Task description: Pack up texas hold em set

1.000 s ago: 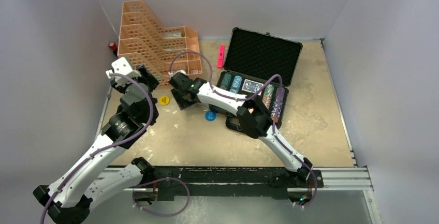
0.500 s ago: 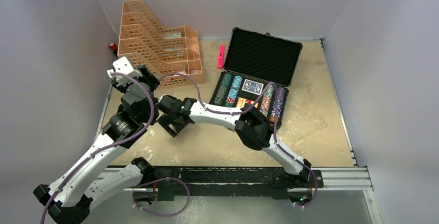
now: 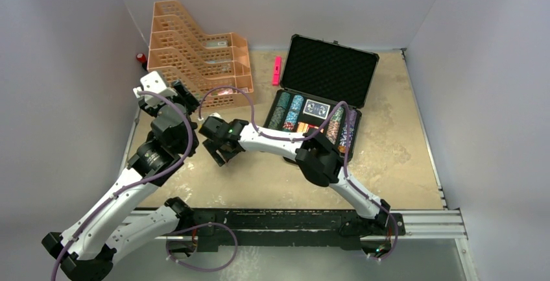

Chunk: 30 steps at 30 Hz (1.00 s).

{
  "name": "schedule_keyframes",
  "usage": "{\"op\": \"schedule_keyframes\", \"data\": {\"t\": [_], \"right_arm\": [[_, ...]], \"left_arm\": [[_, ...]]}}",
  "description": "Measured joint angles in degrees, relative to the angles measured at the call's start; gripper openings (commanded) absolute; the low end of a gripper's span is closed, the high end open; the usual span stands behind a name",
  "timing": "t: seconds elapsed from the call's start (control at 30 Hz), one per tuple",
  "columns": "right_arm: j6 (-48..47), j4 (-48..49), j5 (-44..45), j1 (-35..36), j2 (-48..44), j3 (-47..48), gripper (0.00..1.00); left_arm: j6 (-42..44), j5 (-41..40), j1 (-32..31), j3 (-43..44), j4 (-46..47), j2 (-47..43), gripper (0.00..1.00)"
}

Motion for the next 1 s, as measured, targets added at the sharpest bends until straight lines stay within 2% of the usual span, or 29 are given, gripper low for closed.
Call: {"op": "schedule_keyframes", "data": {"t": [0.33,0.67,0.77,1.0], "right_arm": [[4.17,-0.68,-1.18,0.02,0.04,0.00,0.81],[4.37,-0.04,-1.09,0.02,0.24,0.00,0.71],[4.39,0.09,-1.07,0.02,0.26,0.00,0.63],[4.42,1.51,-0.02,0.07,-0.31,-1.22,0.61]], "left_arm": [[0.00,0.02,0.09,0.00,0.00,0.00,0.57],[0.00,0.02,0.15,0.00,0.00,0.02,0.57],[0.00,0.13,0.37,0.00,0.00,0.02,0.57],[0.00,0.17,0.46,0.00,0.00,0.02,0.57]]}}
